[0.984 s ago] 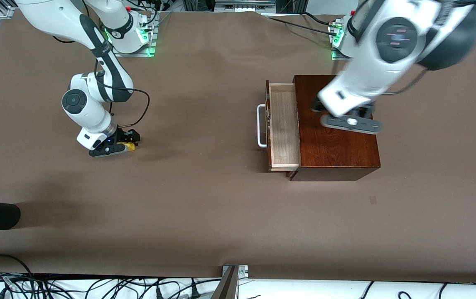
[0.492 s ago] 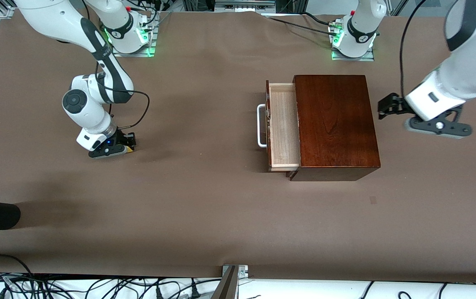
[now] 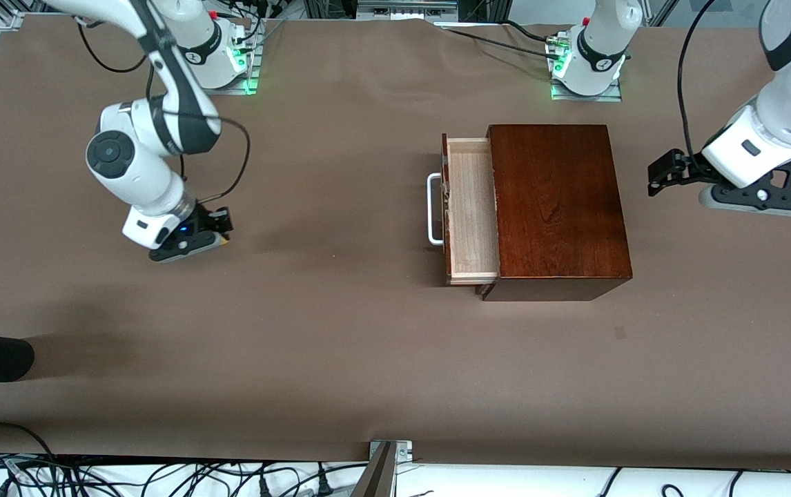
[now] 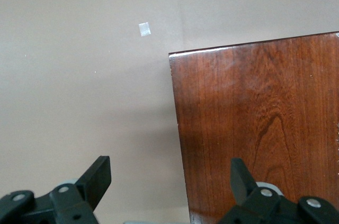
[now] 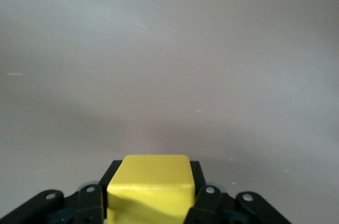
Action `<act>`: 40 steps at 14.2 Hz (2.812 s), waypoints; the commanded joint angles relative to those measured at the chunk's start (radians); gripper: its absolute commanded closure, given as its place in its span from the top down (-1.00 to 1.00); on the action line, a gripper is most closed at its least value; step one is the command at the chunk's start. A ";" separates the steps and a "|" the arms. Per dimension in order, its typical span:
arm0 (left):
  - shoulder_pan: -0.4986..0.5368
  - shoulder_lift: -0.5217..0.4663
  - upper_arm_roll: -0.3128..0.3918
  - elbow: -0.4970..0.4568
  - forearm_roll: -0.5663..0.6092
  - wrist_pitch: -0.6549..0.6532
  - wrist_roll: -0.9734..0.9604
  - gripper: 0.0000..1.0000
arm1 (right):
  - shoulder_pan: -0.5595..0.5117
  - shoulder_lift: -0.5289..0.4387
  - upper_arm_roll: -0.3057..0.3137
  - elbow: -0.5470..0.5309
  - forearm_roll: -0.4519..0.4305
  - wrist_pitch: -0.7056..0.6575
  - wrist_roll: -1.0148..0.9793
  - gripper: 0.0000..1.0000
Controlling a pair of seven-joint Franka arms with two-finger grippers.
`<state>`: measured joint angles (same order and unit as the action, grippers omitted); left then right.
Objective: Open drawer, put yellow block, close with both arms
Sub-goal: 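Carry the yellow cube with the right gripper over the open drawer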
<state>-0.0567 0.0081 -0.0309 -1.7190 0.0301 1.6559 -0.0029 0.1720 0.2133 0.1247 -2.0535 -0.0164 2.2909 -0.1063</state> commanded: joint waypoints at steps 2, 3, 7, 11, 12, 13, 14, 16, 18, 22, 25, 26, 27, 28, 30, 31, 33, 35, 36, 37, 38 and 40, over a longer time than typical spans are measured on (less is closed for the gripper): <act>0.008 -0.040 0.008 -0.037 -0.025 0.015 0.020 1.00 | 0.081 0.040 0.088 0.231 -0.005 -0.207 -0.009 -1.00; 0.029 -0.040 0.006 -0.039 -0.025 0.012 0.023 1.00 | 0.140 0.052 0.089 0.277 -0.005 -0.237 -0.007 -1.00; 0.084 -0.037 -0.047 -0.037 -0.024 0.005 0.018 1.00 | 0.404 0.107 0.087 0.416 -0.042 -0.280 0.007 -1.00; 0.095 -0.031 -0.050 -0.039 -0.022 0.005 0.020 1.00 | 0.585 0.260 0.087 0.635 -0.098 -0.284 0.011 -1.00; 0.097 -0.027 -0.050 -0.037 -0.019 0.005 0.021 1.00 | 0.621 0.302 0.087 0.689 -0.123 -0.284 0.008 -1.00; 0.100 -0.017 -0.050 -0.036 -0.018 0.005 0.023 1.00 | 0.641 0.349 0.087 0.741 -0.152 -0.283 0.002 -1.00; 0.106 -0.016 -0.050 -0.037 -0.019 0.005 0.023 1.00 | 0.668 0.397 0.087 0.804 -0.192 -0.284 -0.006 -1.00; 0.107 -0.016 -0.050 -0.037 -0.019 0.005 0.023 1.00 | 0.696 0.477 0.087 0.907 -0.215 -0.284 -0.082 -1.00; 0.106 -0.017 -0.050 -0.037 -0.019 0.005 0.017 1.00 | 0.716 0.515 0.086 0.949 -0.220 -0.284 -0.162 -1.00; 0.107 -0.019 -0.052 -0.039 -0.018 0.005 0.021 1.00 | 0.735 0.526 0.085 0.961 -0.224 -0.283 -0.285 -1.00; 0.109 -0.019 -0.058 -0.039 -0.018 0.007 0.023 1.00 | 0.764 0.558 0.085 0.961 -0.286 -0.281 -0.285 -1.00; 0.115 -0.019 -0.075 -0.039 -0.018 0.007 0.021 1.00 | 0.767 0.572 0.082 0.961 -0.289 -0.275 -0.285 -1.00; 0.115 -0.020 -0.076 -0.039 -0.019 0.007 0.023 1.00 | 0.768 0.584 0.082 0.961 -0.289 -0.272 -0.283 -1.00; 0.115 -0.022 -0.078 -0.039 -0.019 0.005 0.020 1.00 | 0.768 0.589 0.081 0.961 -0.289 -0.272 -0.283 -1.00; 0.115 -0.022 -0.078 -0.037 -0.019 0.007 0.017 1.00 | 0.773 0.597 0.081 0.961 -0.292 -0.272 -0.282 -1.00; 0.115 -0.022 -0.078 -0.037 -0.019 0.005 0.018 1.00 | 0.773 0.604 0.081 0.963 -0.292 -0.271 -0.280 -1.00; 0.113 -0.020 -0.078 -0.036 -0.019 0.005 0.021 1.00 | 0.773 0.620 0.079 0.977 -0.292 -0.269 -0.280 -1.00; 0.113 -0.020 -0.078 -0.036 -0.019 0.005 0.021 1.00 | 0.773 0.647 0.079 1.007 -0.292 -0.266 -0.273 -1.00; 0.113 -0.017 -0.078 -0.031 -0.019 0.005 0.021 1.00 | 0.778 0.659 0.079 1.027 -0.292 -0.265 -0.270 -1.00; 0.113 -0.017 -0.078 -0.030 -0.019 0.005 0.021 1.00 | 0.779 0.667 0.079 1.042 -0.292 -0.266 -0.271 -1.00; 0.113 -0.017 -0.078 -0.030 -0.019 0.005 0.021 1.00 | 0.781 0.667 0.079 1.047 -0.292 -0.265 -0.270 -1.00; 0.115 -0.017 -0.078 -0.030 -0.019 0.005 0.023 1.00 | 0.784 0.669 0.079 1.046 -0.292 -0.258 -0.266 -1.00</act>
<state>0.0395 -0.0014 -0.0962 -1.7499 0.0296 1.6564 -0.0018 0.9395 0.8572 0.2087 -1.0560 -0.2914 2.0346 -0.3745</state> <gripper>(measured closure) 0.000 0.445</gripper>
